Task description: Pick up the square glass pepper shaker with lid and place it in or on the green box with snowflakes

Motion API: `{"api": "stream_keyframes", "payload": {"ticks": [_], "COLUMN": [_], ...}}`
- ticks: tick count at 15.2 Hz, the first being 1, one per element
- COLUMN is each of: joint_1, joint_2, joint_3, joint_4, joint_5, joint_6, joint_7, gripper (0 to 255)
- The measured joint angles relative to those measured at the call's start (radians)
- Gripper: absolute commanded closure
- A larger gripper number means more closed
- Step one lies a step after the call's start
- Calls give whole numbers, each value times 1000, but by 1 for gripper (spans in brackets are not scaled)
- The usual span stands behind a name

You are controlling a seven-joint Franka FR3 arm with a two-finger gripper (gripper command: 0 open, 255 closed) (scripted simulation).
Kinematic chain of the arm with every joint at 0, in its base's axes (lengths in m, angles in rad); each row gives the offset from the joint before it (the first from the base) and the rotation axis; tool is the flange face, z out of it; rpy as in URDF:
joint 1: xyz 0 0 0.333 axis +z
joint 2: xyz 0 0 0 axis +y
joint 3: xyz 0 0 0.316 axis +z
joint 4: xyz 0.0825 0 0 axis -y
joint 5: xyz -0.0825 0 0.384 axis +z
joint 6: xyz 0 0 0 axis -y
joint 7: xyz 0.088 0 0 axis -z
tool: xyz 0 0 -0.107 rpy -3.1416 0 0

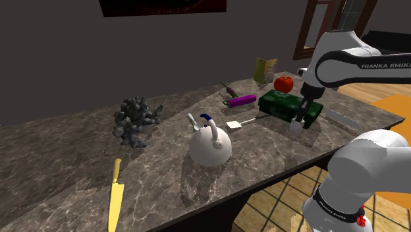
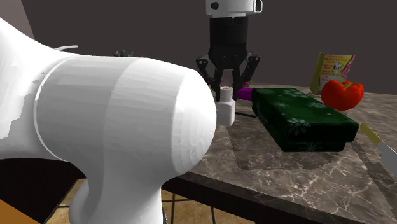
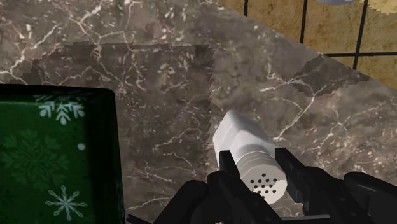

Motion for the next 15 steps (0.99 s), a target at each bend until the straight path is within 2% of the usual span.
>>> {"api": "stream_keyframes", "payload": {"ticks": [15], "joint_1": [30], "joint_2": [-3], "joint_3": [58], "joint_4": [198], "joint_5": [61], "joint_6": [-200], "joint_7": [-9], "gripper": [255]}}
